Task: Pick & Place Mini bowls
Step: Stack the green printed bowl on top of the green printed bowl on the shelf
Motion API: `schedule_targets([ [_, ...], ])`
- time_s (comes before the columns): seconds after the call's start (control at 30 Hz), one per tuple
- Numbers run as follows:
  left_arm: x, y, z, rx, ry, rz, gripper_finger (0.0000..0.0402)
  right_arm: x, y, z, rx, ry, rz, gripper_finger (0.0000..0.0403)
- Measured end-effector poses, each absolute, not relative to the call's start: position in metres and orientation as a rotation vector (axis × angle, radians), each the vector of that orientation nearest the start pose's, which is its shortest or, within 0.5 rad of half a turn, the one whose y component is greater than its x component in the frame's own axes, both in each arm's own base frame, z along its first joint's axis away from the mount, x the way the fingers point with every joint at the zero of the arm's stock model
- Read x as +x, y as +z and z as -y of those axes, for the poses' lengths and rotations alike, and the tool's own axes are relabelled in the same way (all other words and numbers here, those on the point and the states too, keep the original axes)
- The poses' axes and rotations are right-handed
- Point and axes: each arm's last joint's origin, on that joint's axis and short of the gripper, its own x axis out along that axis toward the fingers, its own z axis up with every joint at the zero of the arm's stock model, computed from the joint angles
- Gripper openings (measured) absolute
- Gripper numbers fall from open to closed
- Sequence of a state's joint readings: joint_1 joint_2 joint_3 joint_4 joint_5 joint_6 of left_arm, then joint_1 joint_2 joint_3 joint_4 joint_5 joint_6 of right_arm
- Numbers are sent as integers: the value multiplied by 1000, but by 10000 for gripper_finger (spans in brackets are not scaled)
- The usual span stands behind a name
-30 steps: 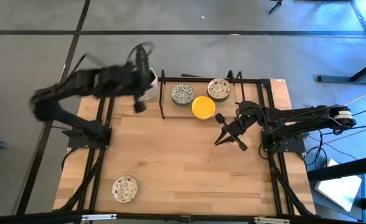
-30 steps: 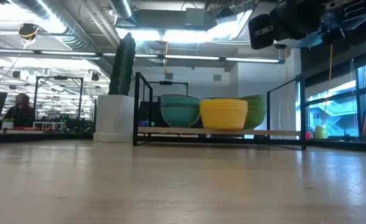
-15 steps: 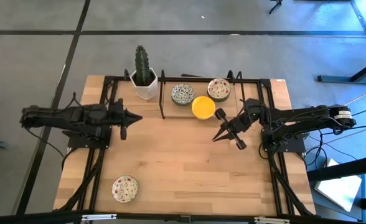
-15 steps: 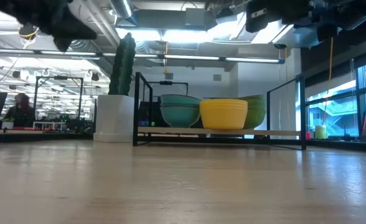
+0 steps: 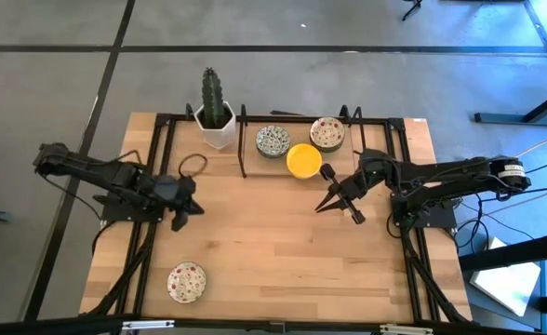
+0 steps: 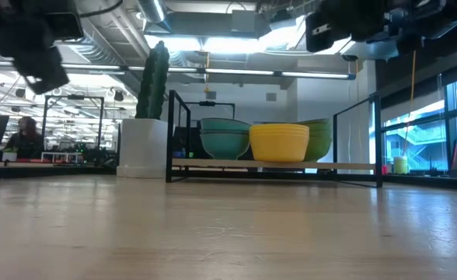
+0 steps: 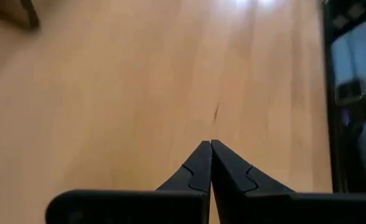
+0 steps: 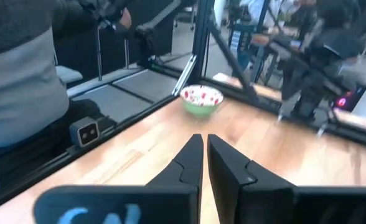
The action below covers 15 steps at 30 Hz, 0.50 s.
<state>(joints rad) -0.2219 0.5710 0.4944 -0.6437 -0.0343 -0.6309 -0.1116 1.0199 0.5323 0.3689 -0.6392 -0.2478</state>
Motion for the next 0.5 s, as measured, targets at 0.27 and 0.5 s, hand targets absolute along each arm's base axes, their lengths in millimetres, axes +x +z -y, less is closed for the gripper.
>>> schedule_targets([
  [0.27,129,248,43,-493,171,-1066,4,216,250,7,-174,544,-103,26],
  [0.5,140,250,61,-560,133,-1231,25,216,250,7,-143,542,-111,26],
])
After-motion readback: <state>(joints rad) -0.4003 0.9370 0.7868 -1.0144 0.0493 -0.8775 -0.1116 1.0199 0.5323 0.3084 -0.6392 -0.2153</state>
